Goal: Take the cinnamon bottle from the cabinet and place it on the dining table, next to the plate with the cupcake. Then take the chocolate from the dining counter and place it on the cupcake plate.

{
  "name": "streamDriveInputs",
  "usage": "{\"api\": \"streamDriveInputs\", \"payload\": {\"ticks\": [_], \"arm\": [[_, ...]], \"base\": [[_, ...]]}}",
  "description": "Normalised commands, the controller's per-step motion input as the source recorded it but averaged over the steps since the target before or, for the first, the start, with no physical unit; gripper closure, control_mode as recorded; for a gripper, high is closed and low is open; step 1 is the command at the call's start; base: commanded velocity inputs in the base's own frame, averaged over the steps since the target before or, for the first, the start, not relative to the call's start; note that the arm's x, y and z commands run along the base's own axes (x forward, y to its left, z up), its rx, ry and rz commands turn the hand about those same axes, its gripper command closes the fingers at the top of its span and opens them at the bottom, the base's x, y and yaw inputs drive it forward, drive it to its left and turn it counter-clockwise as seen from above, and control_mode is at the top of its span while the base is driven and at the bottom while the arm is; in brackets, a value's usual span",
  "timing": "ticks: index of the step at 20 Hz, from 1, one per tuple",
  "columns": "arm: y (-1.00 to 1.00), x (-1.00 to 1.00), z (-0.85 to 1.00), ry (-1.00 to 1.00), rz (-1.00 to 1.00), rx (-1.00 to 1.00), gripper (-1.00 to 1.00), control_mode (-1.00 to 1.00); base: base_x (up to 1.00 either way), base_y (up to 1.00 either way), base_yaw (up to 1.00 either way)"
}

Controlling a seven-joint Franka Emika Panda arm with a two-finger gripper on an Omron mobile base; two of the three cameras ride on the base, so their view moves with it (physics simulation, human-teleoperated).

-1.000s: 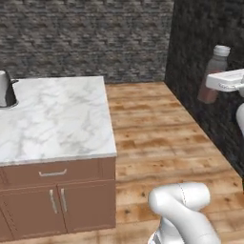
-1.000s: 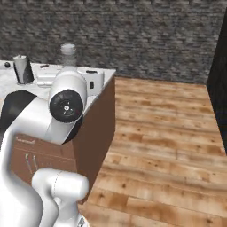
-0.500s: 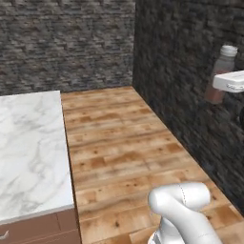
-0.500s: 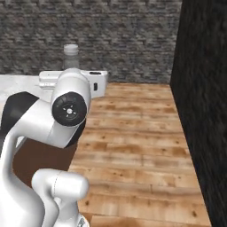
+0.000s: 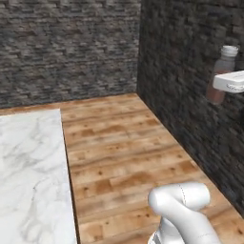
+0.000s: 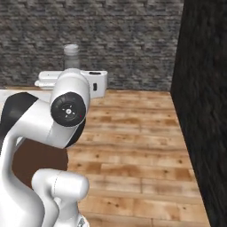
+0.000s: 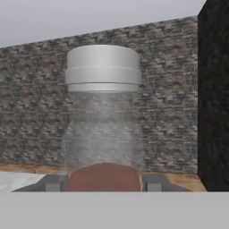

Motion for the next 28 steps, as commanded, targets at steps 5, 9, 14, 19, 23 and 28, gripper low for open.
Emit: {"api": "streamDriveInputs", "payload": {"ticks": [5,9,14,19,23,28], "arm": [[0.0,0.0,0.0,0.0,0.0,0.0,1.0,1.0],[0.0,0.0,0.0,0.0,0.0,0.0,1.0,1.0],[0.0,0.0,0.0,0.0,0.0,0.0,1.0,1.0],[0.0,0.0,0.0,0.0,0.0,0.0,1.0,1.0],[0.0,0.0,0.0,0.0,0.0,0.0,1.0,1.0],[0.0,0.0,0.0,0.0,0.0,0.0,1.0,1.0]], "base": [[1.0,-0.12,0.0],[1.0,-0.15,0.0],[1.0,-0.15,0.0],[1.0,-0.37,0.01],[1.0,-0.48,0.06],[1.0,-0.25,0.15]]}}
